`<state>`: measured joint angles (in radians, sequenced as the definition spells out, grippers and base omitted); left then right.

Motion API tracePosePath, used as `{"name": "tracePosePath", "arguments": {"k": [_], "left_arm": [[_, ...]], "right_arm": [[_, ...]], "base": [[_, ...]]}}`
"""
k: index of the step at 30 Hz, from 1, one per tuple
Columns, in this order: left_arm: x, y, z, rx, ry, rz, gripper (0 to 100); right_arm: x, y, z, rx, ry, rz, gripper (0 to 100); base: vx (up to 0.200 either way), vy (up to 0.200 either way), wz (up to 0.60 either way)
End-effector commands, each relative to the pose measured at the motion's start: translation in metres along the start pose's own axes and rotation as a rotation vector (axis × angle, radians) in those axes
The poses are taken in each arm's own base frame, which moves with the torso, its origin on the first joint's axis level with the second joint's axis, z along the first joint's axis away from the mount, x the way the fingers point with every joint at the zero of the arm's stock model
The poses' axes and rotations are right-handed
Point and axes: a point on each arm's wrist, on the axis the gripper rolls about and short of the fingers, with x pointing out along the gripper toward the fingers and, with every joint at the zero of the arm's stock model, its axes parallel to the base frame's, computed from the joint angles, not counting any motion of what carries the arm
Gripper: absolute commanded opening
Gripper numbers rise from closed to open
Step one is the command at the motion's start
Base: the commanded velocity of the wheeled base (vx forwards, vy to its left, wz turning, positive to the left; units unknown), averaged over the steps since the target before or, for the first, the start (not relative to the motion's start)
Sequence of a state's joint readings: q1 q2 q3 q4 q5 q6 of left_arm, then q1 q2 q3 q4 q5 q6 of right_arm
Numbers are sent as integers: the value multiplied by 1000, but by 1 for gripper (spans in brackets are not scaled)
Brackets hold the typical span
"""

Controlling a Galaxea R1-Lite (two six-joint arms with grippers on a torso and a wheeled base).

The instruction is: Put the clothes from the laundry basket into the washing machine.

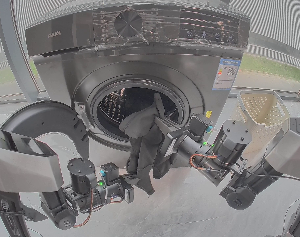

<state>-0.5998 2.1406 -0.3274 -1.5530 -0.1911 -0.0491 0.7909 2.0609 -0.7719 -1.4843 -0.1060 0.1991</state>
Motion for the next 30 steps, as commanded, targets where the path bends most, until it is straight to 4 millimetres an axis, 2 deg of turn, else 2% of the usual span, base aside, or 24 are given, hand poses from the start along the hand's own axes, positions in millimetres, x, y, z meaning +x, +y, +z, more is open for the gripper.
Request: {"name": "tracePosePath", "arguments": {"k": [1, 2, 3, 15, 22, 25, 30], "left_arm": [[-20, -15, 22, 21, -71, -39, 0], [-21, -17, 24, 24, -81, -45, 0], [-21, -17, 24, 22, -81, -45, 0], [-32, -13, 49, 5, -186, -39, 0], [-27, 1, 60, -3, -238, 14, 0], [-26, 1, 62, -4, -245, 24, 0], [-27, 2, 66, -3, -265, 43, 0]], "right_arm": [[-3, -3, -7, -2, 28, -8, 0], [-4, -4, -8, -3, 34, -11, 0], [-4, -4, -8, -3, 34, -11, 100], [-19, -13, -35, -16, 164, -47, 100], [-25, -35, -45, -28, 213, -124, 100], [-29, -39, -48, -30, 229, -133, 100], [-48, -51, -58, -34, 309, -163, 100]], "base": [[0, 0, 0], [0, 0, 0], [0, 0, 0], [0, 0, 0], [0, 0, 0], [0, 0, 0], [0, 0, 0]]}}
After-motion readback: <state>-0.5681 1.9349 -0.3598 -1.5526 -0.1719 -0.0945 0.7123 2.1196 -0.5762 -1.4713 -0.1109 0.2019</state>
